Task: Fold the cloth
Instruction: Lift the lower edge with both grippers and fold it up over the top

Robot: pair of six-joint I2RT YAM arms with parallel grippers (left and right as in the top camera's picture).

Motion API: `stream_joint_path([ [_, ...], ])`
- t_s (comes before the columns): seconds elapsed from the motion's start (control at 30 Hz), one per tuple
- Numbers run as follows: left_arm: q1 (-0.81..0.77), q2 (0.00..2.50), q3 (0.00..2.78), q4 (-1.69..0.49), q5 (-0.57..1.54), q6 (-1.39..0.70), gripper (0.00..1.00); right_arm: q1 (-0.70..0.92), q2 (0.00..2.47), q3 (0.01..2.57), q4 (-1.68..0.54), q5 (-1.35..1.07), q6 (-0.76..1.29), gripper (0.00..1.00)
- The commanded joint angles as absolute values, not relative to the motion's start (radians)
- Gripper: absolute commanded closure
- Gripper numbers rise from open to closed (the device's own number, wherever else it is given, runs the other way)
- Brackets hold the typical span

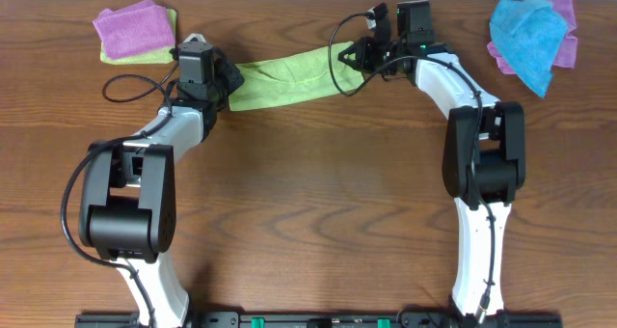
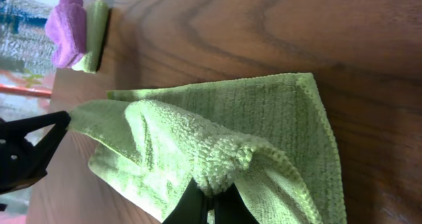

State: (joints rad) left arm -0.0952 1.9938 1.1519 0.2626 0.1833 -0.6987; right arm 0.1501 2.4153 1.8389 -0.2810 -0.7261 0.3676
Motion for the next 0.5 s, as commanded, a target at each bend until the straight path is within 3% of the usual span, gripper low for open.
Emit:
stream_joint_path([
  [0.0, -0.09, 2.003, 1.173, 0.233, 0.176, -0.656, 0.94, 0.154, 2.438, 1.861, -0.289, -0.719, 0.381, 0.98],
  [0.47, -0.092, 2.003, 1.173, 0.104, 0.202, -0.649, 0.94, 0.145, 2.438, 1.861, -0.42, -0.729, 0.377, 0.98],
])
